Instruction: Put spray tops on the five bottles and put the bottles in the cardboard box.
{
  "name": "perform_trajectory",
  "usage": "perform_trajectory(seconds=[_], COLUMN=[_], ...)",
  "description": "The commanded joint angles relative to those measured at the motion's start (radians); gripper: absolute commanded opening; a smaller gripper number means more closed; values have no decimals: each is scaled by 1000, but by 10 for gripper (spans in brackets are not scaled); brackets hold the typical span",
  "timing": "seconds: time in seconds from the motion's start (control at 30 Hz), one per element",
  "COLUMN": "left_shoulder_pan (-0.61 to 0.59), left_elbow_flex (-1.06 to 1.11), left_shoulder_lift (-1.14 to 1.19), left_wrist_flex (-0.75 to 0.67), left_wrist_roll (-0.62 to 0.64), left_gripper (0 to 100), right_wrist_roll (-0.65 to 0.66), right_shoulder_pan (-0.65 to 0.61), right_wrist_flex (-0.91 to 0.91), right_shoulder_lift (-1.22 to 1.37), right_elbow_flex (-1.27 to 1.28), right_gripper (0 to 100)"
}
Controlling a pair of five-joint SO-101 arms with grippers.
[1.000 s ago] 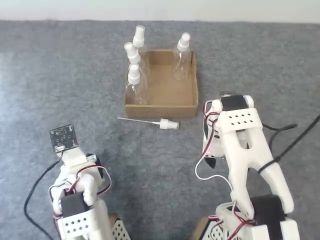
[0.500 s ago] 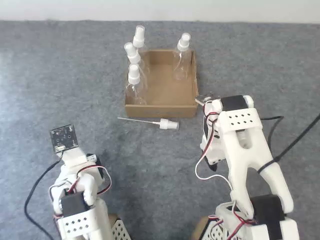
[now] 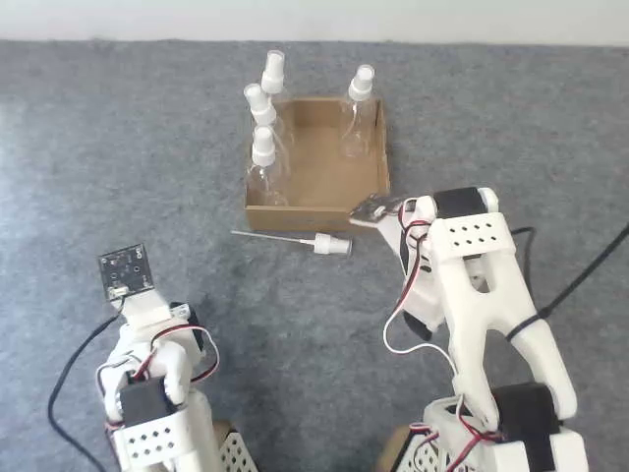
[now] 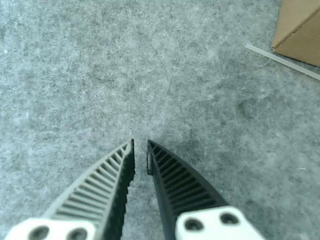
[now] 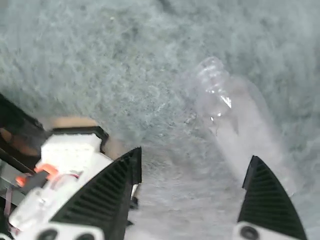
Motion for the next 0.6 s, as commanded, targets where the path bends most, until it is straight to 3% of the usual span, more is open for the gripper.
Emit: perform_trajectory(seconds=[0.0, 0.3, 0.57], left_shoulder_pan=[-5, -5, -5], left_elbow_flex=[-10, -10, -10], left_shoulder_lift=[-17, -17, -17], left_wrist_flex=[5, 5, 5], left_wrist_roll=[0, 0, 0], left_gripper=[37, 37, 37], right_wrist_roll=[129, 356, 499], right_shoulder_pan=[22, 176, 180], right_wrist_flex=[10, -71, -199], right_shoulder_lift=[-59, -73, -191], right_elbow_flex=[-55, -46, 129], right_gripper=[286, 286, 287])
